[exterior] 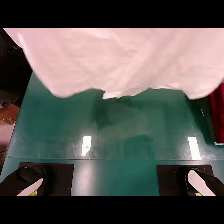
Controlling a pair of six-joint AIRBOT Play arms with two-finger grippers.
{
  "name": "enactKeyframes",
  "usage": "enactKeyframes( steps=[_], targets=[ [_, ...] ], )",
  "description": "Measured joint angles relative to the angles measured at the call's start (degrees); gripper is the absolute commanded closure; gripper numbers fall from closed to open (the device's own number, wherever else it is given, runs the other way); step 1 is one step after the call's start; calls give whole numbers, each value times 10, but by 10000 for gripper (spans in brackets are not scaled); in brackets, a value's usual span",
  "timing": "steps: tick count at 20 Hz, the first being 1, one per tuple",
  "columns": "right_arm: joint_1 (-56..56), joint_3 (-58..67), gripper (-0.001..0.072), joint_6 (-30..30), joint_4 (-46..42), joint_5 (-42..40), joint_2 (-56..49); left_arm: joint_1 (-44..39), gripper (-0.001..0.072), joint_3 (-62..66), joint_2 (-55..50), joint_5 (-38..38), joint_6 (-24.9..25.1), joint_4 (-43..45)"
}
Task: Fold the shirts.
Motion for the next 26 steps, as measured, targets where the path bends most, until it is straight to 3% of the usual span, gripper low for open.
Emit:
enactKeyframes(
  steps=[3,7,10,15,19,24,25,26],
  targets=[
    [-36,-9,701,-1,0,-10,33,0,682,-3,7,3,0,-31],
    [-45,-13,702,-2,20,25,9,0,681,-84,8,-4,-7,-3],
    [7,-14,701,19,23,81,-67,0,681,-202,-2,-19,-36,74],
    [126,-14,702,72,-83,177,-249,43,681,-361,-96,-42,-75,168],
    [193,-15,700,90,-155,172,-379,123,681,-404,-215,9,-66,124],
    [222,-15,697,109,-186,107,-473,170,679,-416,-330,83,8,17],
    [222,-15,665,114,-188,97,-483,173,652,-417,-344,93,17,5],
    [222,-14,474,119,-189,90,-492,176,367,-417,-355,101,24,-2]
  ],
)
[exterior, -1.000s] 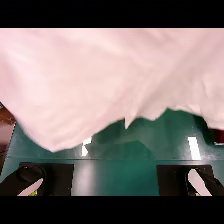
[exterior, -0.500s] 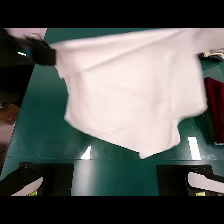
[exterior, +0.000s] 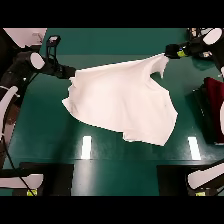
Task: Fold the shirts.
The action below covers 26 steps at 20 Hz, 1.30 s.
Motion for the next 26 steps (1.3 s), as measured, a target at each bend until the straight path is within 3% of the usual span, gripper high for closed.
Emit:
enactKeyframes(
  steps=[1,2,6,7,11,16,20,26],
  targets=[
    [-2,0,312,3,-1,-6,-6,3,110,0,-7,9,5,-6],
    [-5,0,306,5,-1,-9,-10,4,96,2,-13,14,8,-9],
    [-24,0,316,17,-1,5,-7,9,96,42,-23,-17,17,10],
    [-31,0,394,18,-2,17,-1,14,96,59,-24,-38,18,24],
    [-63,0,410,-1,5,124,30,81,96,110,-26,-137,14,43],
    [-102,0,410,-32,70,274,60,181,96,33,-27,-222,33,-73],
    [-112,0,410,-39,96,326,80,210,96,-91,-27,-221,73,-148],
    [-116,0,410,-42,114,354,96,220,97,-190,-25,-151,116,-271]
  ],
)
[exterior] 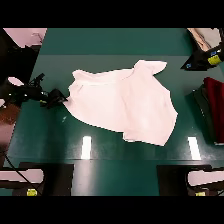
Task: Fold the shirts.
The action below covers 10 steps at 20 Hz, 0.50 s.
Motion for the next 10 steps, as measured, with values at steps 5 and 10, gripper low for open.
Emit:
enactKeyframes(
  steps=[5,10],
  targets=[
    [0,0,410,1,3,4,3,-8,295,-17,-1,49,10,-37],
    [0,0,410,2,4,5,3,-25,682,-20,-4,80,11,-36]
  ],
)
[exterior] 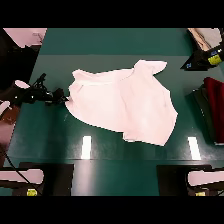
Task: Fold the shirts.
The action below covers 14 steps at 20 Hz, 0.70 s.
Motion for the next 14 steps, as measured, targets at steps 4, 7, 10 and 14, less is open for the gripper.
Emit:
enactKeyframes(
  steps=[4,7,10,14],
  targets=[
    [-6,-25,410,5,-3,18,11,-3,683,11,28,0,0,7],
    [-22,-127,410,9,-5,16,56,-4,681,16,86,-3,0,42],
    [-49,-289,410,20,-6,-18,132,-4,681,18,149,-18,1,73],
    [-82,-532,410,55,-6,-77,254,-4,681,19,198,-47,3,94]
  ],
)
